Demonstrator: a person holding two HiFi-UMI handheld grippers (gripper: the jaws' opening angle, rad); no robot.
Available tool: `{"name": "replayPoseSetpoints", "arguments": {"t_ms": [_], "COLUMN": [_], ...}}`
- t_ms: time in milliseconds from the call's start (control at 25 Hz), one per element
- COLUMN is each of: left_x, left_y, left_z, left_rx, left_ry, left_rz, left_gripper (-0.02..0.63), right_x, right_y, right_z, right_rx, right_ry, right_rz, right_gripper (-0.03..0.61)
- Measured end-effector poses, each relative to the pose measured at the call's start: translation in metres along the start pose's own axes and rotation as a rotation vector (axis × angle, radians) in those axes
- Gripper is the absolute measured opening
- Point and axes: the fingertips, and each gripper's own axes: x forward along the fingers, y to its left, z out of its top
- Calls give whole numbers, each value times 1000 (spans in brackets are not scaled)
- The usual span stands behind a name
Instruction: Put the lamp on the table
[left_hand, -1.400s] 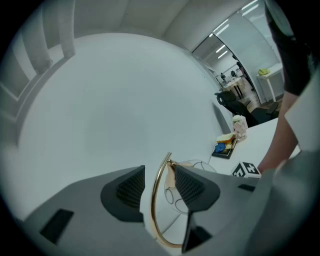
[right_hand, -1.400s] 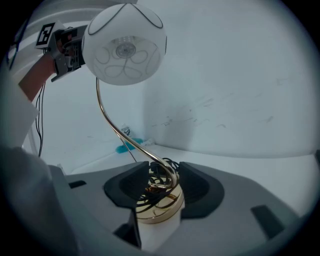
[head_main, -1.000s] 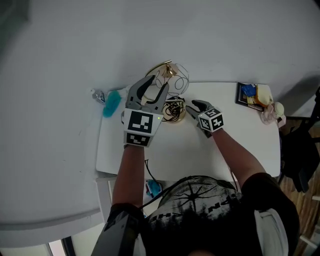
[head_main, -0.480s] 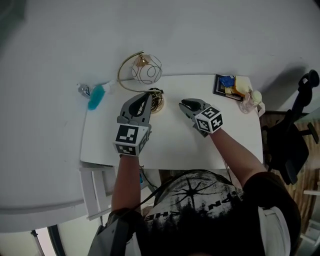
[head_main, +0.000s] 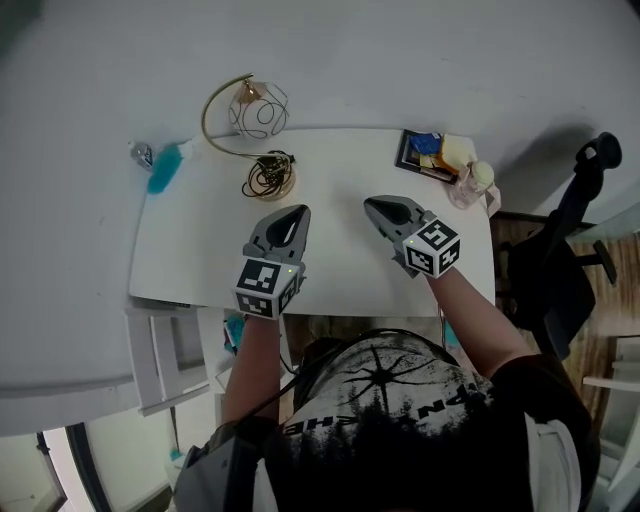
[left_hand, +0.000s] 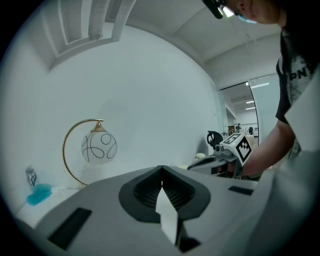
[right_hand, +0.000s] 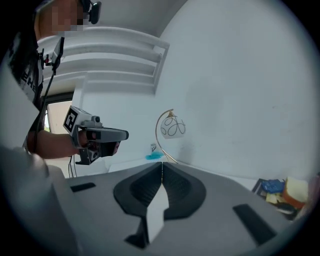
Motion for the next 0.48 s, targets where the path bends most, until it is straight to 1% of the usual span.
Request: {"name": "replayPoseSetpoints", "arguments": {"t_ms": [240, 480], "left_x": [7, 12], "left_y": [-37, -59], "left_z": [-21, -33], "left_rx": [-29, -58], "left_ry": [26, 40], "left_rz": [-27, -50], "left_gripper": [17, 17], "right_x": [-38, -62], "right_y": [-2, -5], "right_z": [-14, -16], "right_rx": [7, 2], "right_ry": [11, 4], "right_rz": [-15, -33], "right_gripper": [20, 20]}}
